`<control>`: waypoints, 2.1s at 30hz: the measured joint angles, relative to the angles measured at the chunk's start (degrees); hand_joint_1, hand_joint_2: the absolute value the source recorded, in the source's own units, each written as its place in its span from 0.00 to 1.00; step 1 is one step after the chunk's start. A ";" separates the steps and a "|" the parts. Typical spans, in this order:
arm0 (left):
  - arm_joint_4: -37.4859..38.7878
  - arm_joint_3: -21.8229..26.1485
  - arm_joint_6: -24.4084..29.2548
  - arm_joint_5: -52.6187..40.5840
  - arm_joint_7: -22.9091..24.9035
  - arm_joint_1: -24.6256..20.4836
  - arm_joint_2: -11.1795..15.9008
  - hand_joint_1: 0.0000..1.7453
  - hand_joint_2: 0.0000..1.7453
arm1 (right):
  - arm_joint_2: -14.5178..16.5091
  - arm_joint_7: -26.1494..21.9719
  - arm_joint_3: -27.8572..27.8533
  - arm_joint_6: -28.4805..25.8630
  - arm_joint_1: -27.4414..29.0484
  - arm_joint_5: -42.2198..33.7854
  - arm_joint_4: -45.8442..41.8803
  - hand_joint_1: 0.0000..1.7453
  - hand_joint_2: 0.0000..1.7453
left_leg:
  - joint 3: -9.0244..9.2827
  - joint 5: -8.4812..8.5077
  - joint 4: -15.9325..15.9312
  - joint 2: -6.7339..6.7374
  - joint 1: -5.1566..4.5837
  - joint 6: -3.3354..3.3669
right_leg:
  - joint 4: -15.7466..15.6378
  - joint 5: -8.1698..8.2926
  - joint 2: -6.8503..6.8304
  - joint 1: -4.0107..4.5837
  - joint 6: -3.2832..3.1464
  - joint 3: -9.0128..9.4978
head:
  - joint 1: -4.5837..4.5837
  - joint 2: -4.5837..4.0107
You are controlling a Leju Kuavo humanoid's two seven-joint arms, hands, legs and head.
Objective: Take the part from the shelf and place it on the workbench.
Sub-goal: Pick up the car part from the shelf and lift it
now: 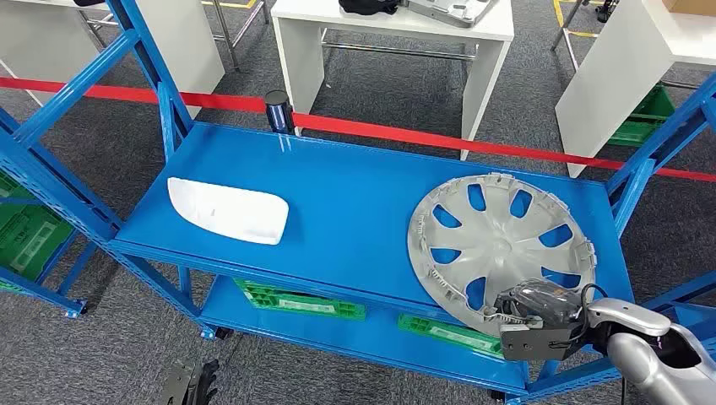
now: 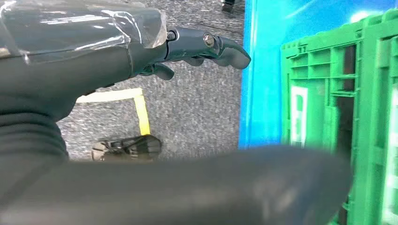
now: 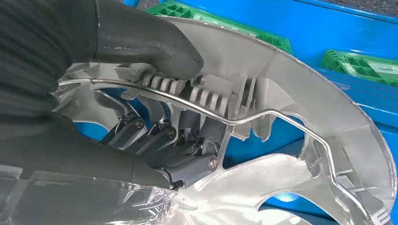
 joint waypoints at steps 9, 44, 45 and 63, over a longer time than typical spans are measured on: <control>-0.63 -0.02 0.65 0.68 -0.30 0.34 0.25 0.00 1.00 | 0.76 0.26 -1.49 -2.57 1.32 -0.27 -0.94 1.00 1.00 | -0.01 0.00 0.00 0.01 -0.01 0.00 | 0.01 0.00 0.00 0.01 0.00 0.09 | 0.00 0.00; -12.79 7.02 0.02 -4.53 7.88 3.70 -5.16 0.00 1.00 | 25.12 -0.43 -17.76 -25.21 -6.61 -0.02 -5.23 1.00 1.00 | -0.08 0.02 -0.02 -0.10 0.02 -0.05 | 0.04 -0.01 -0.07 0.05 -0.02 0.02 | -0.01 0.00; -12.92 7.17 0.02 -4.63 7.91 3.69 -5.22 0.00 1.00 | 25.40 -0.37 -18.13 -25.44 -6.58 0.01 -5.56 1.00 1.00 | -0.08 0.02 -0.02 -0.10 0.02 -0.05 | 0.04 -0.01 -0.07 0.05 -0.02 0.02 | 0.00 0.00; -14.86 9.98 -0.28 -6.25 9.63 3.28 -5.64 0.00 1.00 | 30.09 0.50 -23.39 -28.73 -4.54 -0.48 -12.04 1.00 1.00 | -0.11 -0.24 0.13 -0.11 -0.33 0.24 | -0.03 -0.10 -0.05 -0.30 0.15 0.01 | -0.01 0.00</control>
